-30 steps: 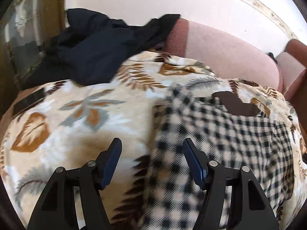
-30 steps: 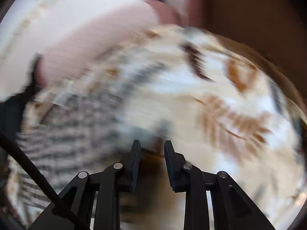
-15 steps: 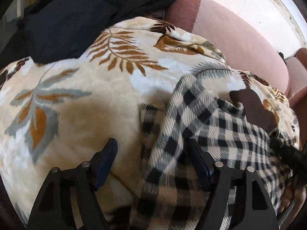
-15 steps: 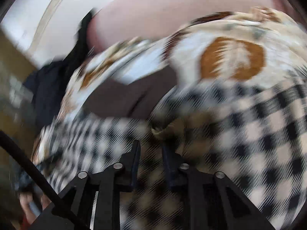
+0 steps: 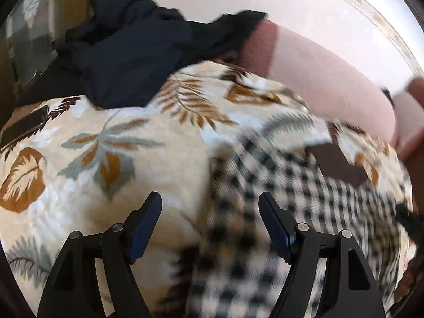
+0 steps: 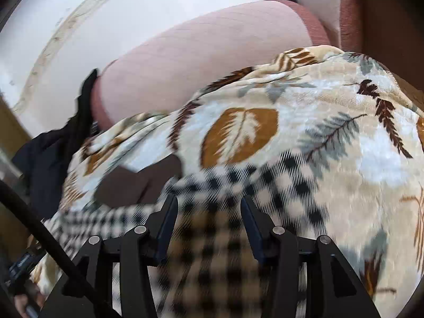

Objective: Fold large clothes

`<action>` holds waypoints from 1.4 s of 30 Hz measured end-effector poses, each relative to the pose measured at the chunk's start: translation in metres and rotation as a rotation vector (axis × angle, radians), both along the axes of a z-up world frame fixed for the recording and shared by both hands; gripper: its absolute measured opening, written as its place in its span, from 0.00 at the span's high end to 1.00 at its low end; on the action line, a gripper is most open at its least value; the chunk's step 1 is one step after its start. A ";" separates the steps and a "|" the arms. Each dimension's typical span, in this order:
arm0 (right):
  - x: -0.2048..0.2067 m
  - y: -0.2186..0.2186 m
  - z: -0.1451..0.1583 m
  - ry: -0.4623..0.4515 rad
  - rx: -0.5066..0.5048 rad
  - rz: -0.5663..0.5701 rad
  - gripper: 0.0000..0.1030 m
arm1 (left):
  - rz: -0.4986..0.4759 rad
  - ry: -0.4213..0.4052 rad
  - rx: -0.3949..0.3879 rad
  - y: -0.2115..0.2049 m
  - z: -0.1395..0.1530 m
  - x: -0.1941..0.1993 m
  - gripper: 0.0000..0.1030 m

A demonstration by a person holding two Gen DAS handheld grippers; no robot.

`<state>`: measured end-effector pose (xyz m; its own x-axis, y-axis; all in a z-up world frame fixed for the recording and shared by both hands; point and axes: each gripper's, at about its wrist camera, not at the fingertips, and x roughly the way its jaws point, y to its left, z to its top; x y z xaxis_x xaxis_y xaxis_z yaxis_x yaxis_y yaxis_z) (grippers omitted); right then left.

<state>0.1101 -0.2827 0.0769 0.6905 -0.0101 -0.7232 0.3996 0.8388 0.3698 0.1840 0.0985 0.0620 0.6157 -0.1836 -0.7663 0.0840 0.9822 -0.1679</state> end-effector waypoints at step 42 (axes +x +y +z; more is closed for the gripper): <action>-0.148 -0.050 -0.053 0.101 0.229 -0.185 0.38 | -0.321 -0.032 0.137 -0.079 -0.006 -0.139 0.28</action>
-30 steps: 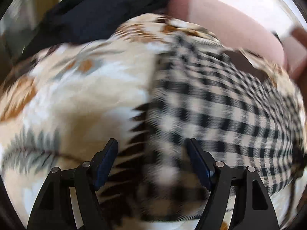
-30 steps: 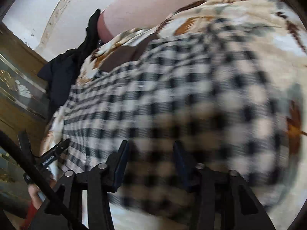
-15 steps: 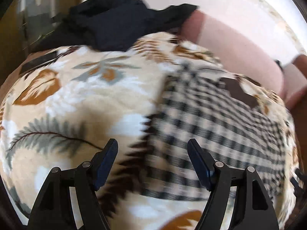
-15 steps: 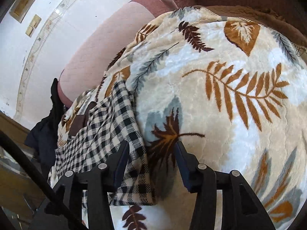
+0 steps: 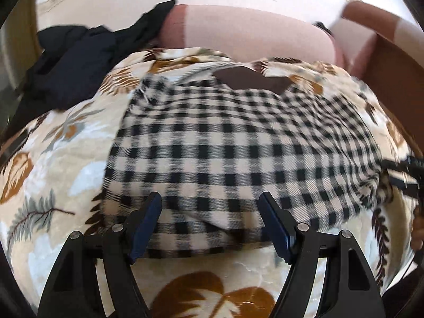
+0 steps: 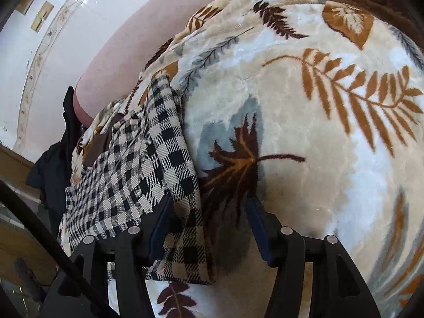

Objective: Fold large clothes

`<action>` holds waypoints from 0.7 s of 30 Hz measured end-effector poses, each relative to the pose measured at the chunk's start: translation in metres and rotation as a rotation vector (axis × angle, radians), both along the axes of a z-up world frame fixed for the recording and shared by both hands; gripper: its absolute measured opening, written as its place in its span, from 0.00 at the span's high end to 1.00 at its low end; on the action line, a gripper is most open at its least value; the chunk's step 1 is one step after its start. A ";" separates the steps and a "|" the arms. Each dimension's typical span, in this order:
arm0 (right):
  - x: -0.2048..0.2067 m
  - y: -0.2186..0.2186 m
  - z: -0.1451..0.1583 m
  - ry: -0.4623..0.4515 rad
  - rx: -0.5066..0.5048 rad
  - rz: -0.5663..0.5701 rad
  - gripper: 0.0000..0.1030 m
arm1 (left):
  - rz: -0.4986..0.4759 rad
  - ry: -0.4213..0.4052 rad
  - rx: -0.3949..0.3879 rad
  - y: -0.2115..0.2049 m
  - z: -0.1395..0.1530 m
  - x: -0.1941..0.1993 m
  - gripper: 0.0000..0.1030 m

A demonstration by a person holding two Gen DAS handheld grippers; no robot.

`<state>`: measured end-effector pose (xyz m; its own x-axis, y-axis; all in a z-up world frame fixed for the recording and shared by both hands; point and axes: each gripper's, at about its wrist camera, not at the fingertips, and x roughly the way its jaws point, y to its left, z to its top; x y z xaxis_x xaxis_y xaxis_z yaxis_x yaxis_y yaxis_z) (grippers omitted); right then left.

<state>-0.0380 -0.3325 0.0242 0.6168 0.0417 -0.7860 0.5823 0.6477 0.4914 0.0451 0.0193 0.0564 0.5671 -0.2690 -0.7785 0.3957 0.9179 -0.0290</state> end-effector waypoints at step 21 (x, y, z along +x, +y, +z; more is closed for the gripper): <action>0.096 0.249 0.061 -0.174 -0.480 0.658 0.37 | 0.191 0.281 -0.277 0.123 -0.016 0.161 0.28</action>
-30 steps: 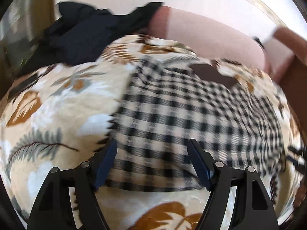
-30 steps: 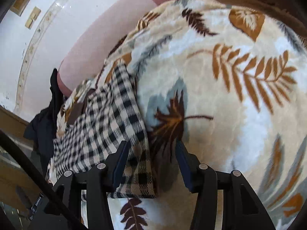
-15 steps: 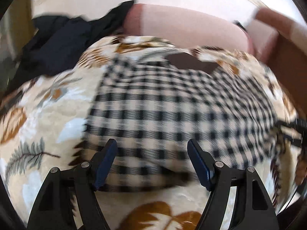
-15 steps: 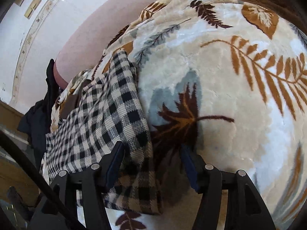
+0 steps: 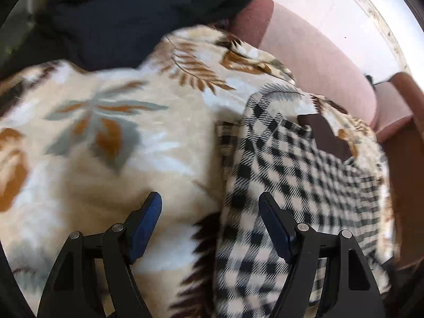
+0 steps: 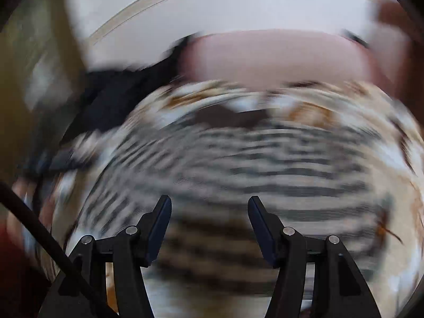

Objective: Fold large clothes

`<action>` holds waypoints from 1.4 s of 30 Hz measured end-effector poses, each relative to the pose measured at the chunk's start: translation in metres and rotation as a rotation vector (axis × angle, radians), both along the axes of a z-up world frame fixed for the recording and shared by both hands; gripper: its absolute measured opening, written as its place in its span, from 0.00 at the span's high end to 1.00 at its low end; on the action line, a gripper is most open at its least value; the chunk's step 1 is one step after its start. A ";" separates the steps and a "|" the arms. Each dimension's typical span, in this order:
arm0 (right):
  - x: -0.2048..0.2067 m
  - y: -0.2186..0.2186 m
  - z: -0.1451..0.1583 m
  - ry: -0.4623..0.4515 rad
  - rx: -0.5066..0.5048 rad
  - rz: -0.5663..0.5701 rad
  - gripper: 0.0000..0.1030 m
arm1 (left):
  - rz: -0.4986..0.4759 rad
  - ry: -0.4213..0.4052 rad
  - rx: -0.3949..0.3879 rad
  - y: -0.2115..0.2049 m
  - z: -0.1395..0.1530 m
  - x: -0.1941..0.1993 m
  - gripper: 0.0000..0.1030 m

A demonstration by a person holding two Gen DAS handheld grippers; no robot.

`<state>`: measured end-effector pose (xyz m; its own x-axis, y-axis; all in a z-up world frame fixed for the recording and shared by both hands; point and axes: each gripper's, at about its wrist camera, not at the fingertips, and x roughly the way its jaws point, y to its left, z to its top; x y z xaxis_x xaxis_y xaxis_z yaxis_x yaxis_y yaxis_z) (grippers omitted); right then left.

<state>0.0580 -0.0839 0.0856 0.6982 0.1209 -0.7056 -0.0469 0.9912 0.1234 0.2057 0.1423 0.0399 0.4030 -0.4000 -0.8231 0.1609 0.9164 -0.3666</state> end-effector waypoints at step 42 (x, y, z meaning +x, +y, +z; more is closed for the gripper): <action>0.003 0.072 0.011 -0.076 -0.211 0.026 0.93 | -0.150 -0.005 -0.193 -0.108 0.055 0.033 0.91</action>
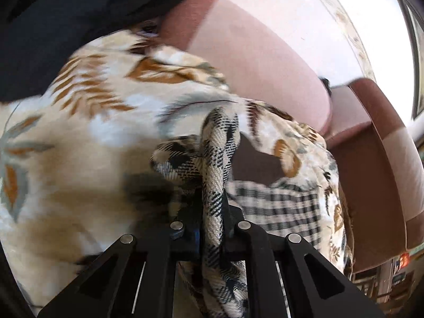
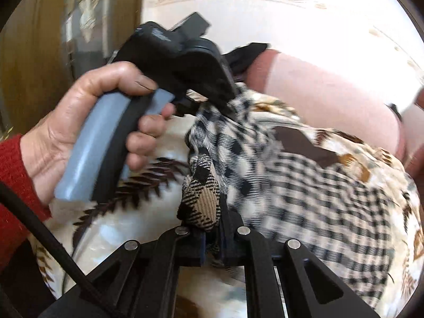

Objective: Fold large clothes

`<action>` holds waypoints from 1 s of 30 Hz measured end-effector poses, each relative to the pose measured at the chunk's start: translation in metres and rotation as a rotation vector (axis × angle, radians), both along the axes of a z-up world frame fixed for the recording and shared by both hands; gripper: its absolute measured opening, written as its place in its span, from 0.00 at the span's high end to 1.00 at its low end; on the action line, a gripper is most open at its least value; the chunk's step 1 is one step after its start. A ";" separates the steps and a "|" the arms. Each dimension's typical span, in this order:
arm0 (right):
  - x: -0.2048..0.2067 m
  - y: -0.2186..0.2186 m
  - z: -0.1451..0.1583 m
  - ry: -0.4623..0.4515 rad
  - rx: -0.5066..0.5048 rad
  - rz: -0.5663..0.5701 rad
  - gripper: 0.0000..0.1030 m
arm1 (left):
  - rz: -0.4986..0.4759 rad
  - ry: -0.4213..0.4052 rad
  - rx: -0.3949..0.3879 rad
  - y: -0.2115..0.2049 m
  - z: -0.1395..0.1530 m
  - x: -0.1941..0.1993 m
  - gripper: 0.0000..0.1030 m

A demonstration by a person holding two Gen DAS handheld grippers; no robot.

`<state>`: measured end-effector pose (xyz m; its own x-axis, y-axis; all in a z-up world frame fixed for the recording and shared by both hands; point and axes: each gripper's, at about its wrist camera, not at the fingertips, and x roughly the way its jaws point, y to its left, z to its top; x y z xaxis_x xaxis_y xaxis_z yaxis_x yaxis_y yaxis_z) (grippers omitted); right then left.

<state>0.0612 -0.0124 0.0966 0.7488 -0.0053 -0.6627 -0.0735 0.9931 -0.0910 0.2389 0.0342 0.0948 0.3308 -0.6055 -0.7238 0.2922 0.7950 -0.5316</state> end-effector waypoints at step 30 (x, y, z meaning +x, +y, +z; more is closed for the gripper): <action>-0.103 -0.259 -0.036 0.179 0.463 -0.440 0.91 | -0.313 -0.242 0.271 -0.242 0.038 -0.125 0.45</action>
<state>-0.0414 -0.2711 0.0604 0.6203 0.0302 -0.7838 0.3733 0.8675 0.3288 0.1135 -0.2083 0.1325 0.3415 -0.5029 -0.7940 0.6292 0.7499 -0.2044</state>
